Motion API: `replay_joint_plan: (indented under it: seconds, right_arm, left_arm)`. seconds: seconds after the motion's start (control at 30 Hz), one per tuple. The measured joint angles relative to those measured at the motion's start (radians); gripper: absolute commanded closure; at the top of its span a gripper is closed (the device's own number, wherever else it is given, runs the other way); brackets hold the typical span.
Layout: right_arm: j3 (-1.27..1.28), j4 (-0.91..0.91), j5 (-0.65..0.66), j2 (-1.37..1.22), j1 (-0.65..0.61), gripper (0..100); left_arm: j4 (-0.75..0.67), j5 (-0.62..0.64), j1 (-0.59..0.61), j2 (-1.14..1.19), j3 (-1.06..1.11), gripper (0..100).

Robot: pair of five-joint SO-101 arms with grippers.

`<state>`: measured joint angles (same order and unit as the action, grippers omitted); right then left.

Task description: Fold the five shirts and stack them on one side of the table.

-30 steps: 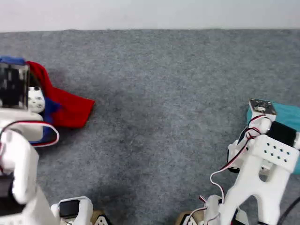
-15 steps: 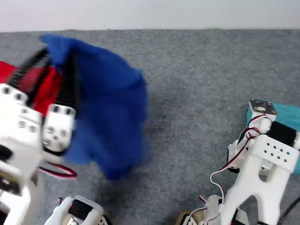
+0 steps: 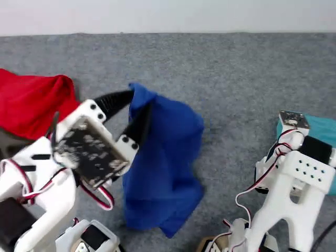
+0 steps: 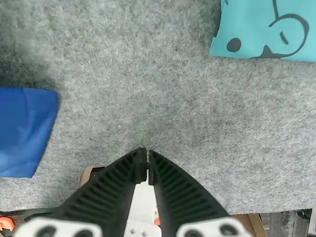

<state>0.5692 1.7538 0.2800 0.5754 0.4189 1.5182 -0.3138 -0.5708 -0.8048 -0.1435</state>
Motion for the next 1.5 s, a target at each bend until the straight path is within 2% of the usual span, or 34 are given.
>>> replay_joint_plan:
  seconds: [0.13, 0.2, 0.4, 0.53, 0.67, 0.73, 0.83, 0.97, 1.07, 1.2, 1.3, 1.5]
  right_arm:
    - [0.000, 0.000, 0.000, 0.000, 0.000, 99.0]
    - [0.000, 0.000, 0.000, 0.000, 0.000, 99.0]
    - [0.000, 0.000, 0.000, 0.000, 0.000, 99.0]
    - [0.000, 0.000, 0.000, 0.000, 0.000, 99.0]
    - [0.000, 0.000, 0.000, 0.000, 0.000, 99.0]
    - [0.000, 0.000, 0.000, 0.000, 0.000, 99.0]
    - [0.000, 0.000, 0.000, 0.000, 0.000, 99.0]
    - [0.000, 0.000, 0.000, 0.000, 0.000, 99.0]
    - [0.000, 0.000, 0.000, 0.000, -0.005, 99.0]
    - [0.000, 0.000, 0.000, 0.000, -0.074, 99.0]
    - [0.000, 0.000, 0.000, 0.000, -0.166, 99.0]
    - [0.000, 0.000, 0.000, 0.000, -0.359, 98.7]
  left_arm:
    - [0.143, -0.041, 0.008, 0.000, 0.000, 98]
    - [0.176, -0.051, 0.052, 0.002, 0.000, 98]
    - [0.112, -0.054, 0.247, -0.003, 0.143, 98]
    - [0.002, -0.051, 0.287, 0.011, 0.272, 98]
    - [-0.144, 0.037, 0.290, 0.014, 0.339, 98]
    - [-0.207, 0.066, 0.261, 0.014, 0.350, 92]
    - [-0.232, 0.078, 0.178, 0.014, 0.350, 83]
    - [-0.232, 0.084, 0.071, 0.014, 0.350, 83]
    - [-0.229, 0.084, 0.058, 0.014, 0.350, 83]
    - [-0.224, 0.084, 0.072, 0.014, 0.350, 83]
    - [-0.224, 0.084, 0.126, 0.014, 0.350, 83]
    - [-0.199, 0.084, 0.371, 0.014, 0.381, 83]
